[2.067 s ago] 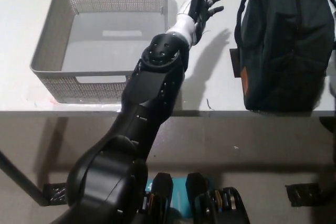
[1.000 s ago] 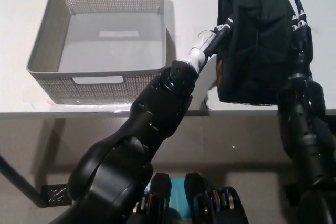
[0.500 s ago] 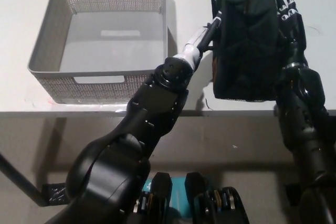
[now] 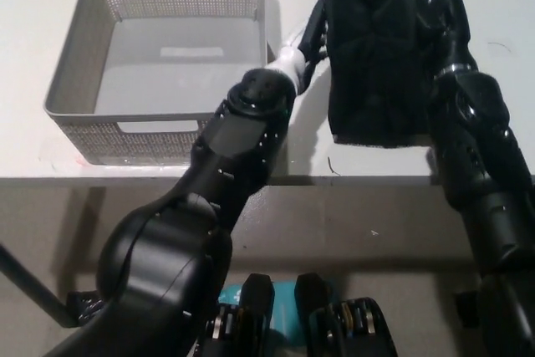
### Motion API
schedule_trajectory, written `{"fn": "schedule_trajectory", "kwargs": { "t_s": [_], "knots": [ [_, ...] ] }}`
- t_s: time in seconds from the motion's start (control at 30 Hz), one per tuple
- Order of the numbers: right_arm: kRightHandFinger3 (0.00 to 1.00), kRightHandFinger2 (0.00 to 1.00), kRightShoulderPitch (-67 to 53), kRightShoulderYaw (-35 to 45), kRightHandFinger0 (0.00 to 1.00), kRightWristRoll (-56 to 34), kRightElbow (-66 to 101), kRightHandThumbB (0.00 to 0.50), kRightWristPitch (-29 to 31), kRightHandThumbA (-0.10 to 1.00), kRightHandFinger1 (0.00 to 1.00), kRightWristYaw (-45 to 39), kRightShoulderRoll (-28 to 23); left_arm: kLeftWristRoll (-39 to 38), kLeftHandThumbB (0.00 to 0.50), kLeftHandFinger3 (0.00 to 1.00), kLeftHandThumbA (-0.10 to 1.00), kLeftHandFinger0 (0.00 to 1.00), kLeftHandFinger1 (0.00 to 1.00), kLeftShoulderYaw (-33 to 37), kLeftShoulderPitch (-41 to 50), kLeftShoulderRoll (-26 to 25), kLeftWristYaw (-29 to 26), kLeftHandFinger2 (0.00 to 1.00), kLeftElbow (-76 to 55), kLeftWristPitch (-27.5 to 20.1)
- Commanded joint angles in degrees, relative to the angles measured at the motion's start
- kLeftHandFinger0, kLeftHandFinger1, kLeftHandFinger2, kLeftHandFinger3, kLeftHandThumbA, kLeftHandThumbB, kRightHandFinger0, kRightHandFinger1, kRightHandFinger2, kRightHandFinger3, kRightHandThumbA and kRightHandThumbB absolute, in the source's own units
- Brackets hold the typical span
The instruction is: Use both hands to pick up a lunch bag on the right hand side and place it into a container on the left hand side
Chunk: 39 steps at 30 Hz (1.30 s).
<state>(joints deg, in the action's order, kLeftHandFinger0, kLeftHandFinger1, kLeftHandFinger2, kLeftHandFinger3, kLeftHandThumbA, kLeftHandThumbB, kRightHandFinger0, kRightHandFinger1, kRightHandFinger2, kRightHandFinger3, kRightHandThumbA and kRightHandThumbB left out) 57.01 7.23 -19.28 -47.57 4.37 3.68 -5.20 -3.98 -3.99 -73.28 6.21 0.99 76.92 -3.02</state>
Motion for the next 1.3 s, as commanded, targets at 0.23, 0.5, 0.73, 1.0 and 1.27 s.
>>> {"fn": "schedule_trajectory", "kwargs": {
  "t_s": [0.23, 0.5, 0.73, 1.0, 1.27],
  "knots": [
    [1.0, 1.0, 10.88, -1.35, 1.0, 2.78, 5.48, 0.033, -4.31, 1.0, 1.0, 0.36, 1.43, -1.86, 0.287, 1.0, 1.0, 1.0, 1.0, -0.34, -13.97, 0.79, 3.71, 1.0, -3.33, -0.53],
    [1.0, 1.0, 17.97, -1.86, 1.0, 4.11, 4.92, 0.021, -6.81, 1.0, 1.0, 0.95, 0.82, -3.07, 0.277, 1.0, 1.0, 1.0, 1.0, -1.19, -18.26, -1.72, 3.68, 1.0, -6.3, 0.69],
    [1.0, 1.0, 23.99, -1.57, 1.0, 3.77, 1.16, 0.034, -4.72, 1.0, 1.0, -0.89, 1.04, -4.24, 0.291, 1.0, 1.0, 1.0, 1.0, -1.89, -20.6, -4.13, 4.09, 1.0, -9.73, 2.91],
    [1.0, 1.0, 32.56, -3.93, 1.0, 6.43, -2.98, 0.075, -6.08, 1.0, 1.0, 0.0, 3.58, -4.33, 0.27, 1.0, 1.0, 1.0, 1.0, -3.59, -19.04, -8.36, 0.75, 1.0, -22.94, 8.64],
    [1.0, 1.0, 39.85, -7.88, 1.0, 10.17, -11.94, 0.042, -4.09, 1.0, 1.0, -0.75, 7.54, -6.59, 0.256, 1.0, 1.0, 1.0, 1.0, -7.58, -14.32, -12.76, -0.02, 1.0, -34.11, 13.25]
  ]
}}
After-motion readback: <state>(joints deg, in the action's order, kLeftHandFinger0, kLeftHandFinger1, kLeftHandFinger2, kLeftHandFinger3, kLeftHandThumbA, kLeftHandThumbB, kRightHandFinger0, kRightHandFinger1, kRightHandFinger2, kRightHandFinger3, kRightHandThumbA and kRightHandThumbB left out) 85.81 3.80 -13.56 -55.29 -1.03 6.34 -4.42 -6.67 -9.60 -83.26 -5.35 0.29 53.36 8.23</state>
